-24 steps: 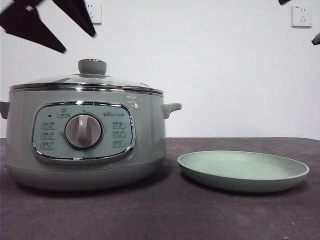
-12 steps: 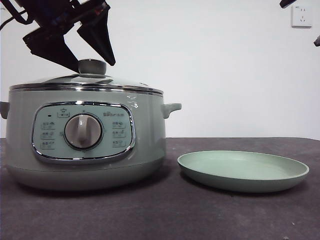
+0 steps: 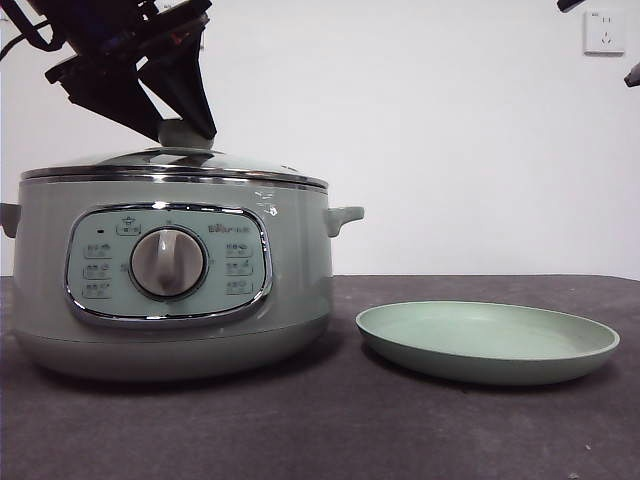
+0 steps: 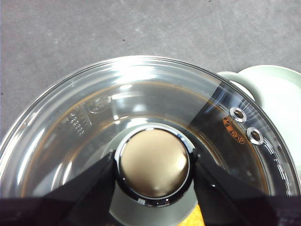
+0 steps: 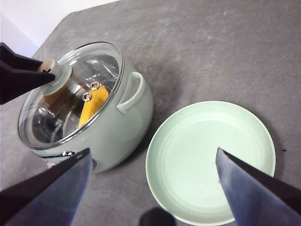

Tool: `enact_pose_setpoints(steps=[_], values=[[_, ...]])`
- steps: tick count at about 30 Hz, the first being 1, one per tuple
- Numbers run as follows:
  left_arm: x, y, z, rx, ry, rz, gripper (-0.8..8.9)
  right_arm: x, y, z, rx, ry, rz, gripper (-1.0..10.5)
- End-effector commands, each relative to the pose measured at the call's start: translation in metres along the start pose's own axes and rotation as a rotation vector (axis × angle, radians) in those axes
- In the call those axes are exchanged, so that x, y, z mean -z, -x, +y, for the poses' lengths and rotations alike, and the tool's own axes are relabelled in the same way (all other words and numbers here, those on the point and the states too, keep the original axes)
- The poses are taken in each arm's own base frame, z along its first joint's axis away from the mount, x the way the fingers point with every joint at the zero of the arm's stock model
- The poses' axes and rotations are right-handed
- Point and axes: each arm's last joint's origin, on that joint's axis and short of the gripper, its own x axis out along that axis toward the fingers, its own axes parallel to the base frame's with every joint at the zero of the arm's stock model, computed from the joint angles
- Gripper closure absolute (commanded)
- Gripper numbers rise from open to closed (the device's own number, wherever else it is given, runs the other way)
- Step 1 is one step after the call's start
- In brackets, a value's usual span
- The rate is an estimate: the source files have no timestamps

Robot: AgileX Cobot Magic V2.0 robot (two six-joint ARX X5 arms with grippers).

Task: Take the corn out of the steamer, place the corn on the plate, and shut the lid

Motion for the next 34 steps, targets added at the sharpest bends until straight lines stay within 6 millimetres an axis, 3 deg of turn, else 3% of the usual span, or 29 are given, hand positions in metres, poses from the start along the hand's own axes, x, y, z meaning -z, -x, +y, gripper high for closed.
enact_pose_setpoints(steps=[1,7,12,16,21,27,34], values=[[-0.011,0.023,0.0,-0.048,-0.012,-0.126,8.22,-0.002,-0.005,0.003,-0.027,-0.005,-0.003,5.1],[-0.015,0.099,-0.002,-0.22,-0.001,-0.323,8.22,-0.011,-0.04,0.024,-0.1,0.029,0.114,5.0],[0.005,0.169,-0.008,-0.289,0.012,-0.444,8.22,-0.03,-0.092,0.067,-0.13,0.136,0.225,5.0],[0.021,0.198,-0.01,-0.326,0.023,-0.488,8.22,-0.044,-0.127,0.094,-0.184,0.187,0.279,5.1],[0.041,0.229,-0.012,-0.391,0.045,-0.541,8.22,-0.06,-0.173,0.129,-0.196,0.267,0.361,5.1],[0.056,0.247,-0.013,-0.426,0.058,-0.559,8.22,-0.071,-0.229,0.159,-0.144,0.343,0.48,5.1],[0.059,0.246,-0.012,-0.44,0.058,-0.529,8.22,-0.053,-0.287,0.181,-0.038,0.481,0.567,5.1]])
